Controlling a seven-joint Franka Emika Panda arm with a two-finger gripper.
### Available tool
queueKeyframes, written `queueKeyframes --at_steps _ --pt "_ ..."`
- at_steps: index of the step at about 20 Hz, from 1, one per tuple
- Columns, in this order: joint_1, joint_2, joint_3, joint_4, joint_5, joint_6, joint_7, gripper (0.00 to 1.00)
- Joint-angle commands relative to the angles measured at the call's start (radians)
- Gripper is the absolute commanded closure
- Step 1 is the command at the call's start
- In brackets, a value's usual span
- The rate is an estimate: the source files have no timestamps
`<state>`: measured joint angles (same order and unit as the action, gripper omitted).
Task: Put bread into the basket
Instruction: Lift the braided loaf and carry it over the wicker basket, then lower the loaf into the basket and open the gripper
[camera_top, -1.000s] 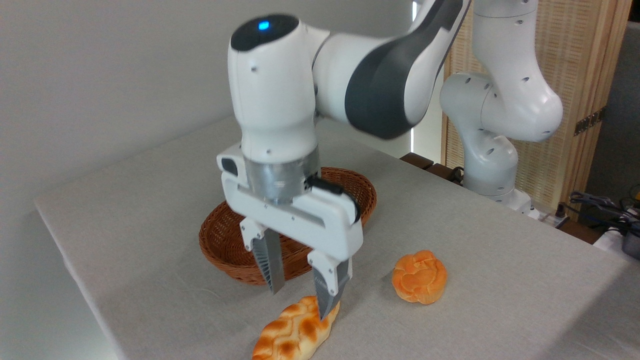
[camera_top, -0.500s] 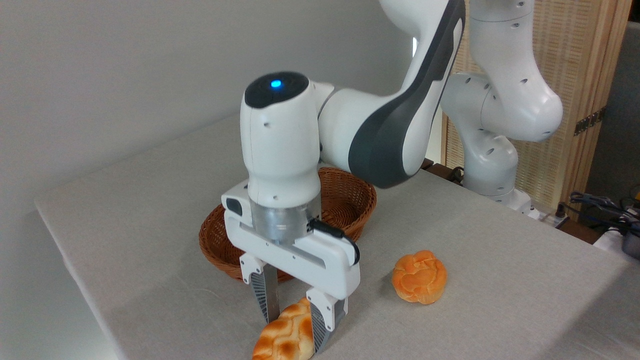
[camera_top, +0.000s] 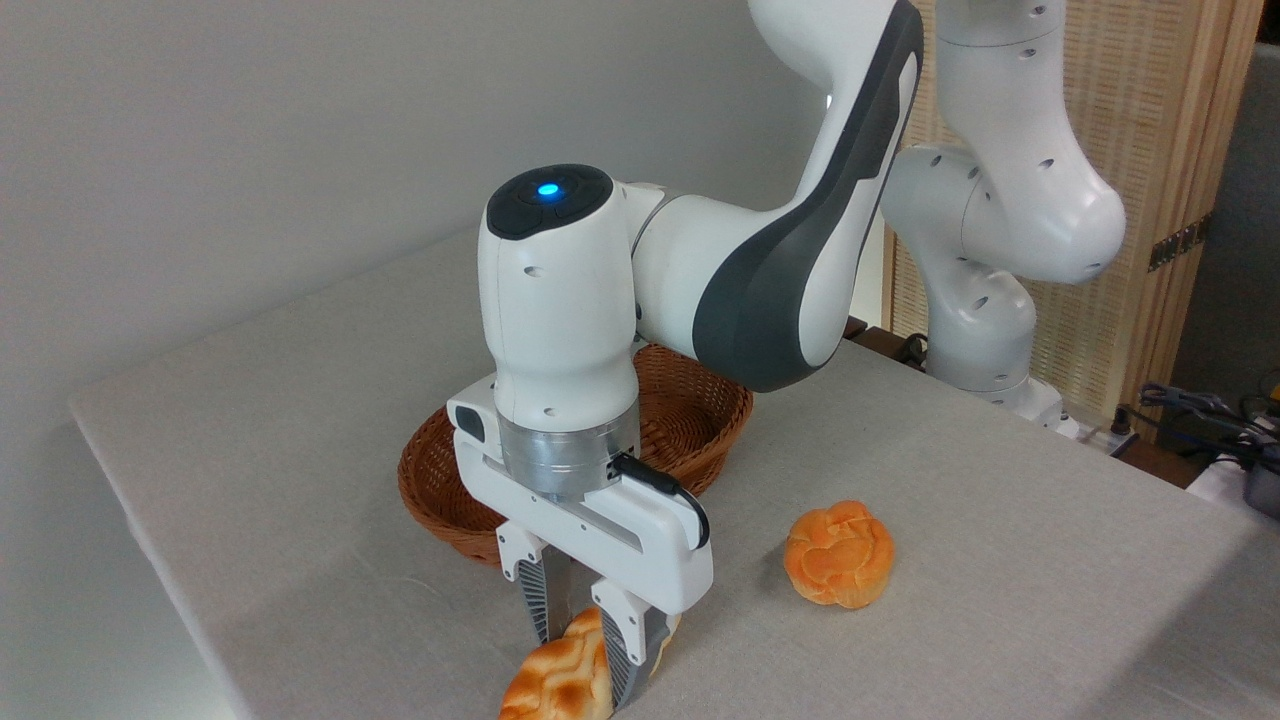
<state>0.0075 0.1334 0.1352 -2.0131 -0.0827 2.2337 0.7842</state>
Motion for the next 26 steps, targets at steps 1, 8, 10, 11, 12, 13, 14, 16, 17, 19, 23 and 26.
queueKeyframes --at_steps 1,8,10,11,12,13,14,16,17,19,23,26 --pt "-0.003 -0.027 0.004 0.022 0.0 -0.029 0.09 0.91" --pt "0.006 -0.08 -0.002 0.309 -0.002 -0.478 0.125 0.83" --pt "0.002 -0.13 -0.035 0.304 -0.002 -0.584 0.125 0.8" --pt "0.002 -0.141 -0.072 0.298 -0.002 -0.642 0.124 0.8" --pt "-0.001 -0.147 -0.101 0.297 -0.002 -0.693 0.124 0.8" --pt "-0.009 -0.153 -0.126 0.28 -0.002 -0.709 0.118 0.76" --pt "-0.024 -0.153 -0.146 0.255 -0.002 -0.706 0.116 0.73" --pt "-0.056 -0.153 -0.169 0.222 0.0 -0.65 0.119 0.49" --pt "-0.069 -0.152 -0.184 0.2 0.0 -0.59 0.113 0.27" --pt "-0.072 -0.153 -0.207 0.147 0.001 -0.52 0.107 0.01" --pt "-0.087 -0.146 -0.22 0.12 0.0 -0.497 0.107 0.0" --pt "-0.087 -0.146 -0.22 0.109 -0.002 -0.462 0.107 0.0"
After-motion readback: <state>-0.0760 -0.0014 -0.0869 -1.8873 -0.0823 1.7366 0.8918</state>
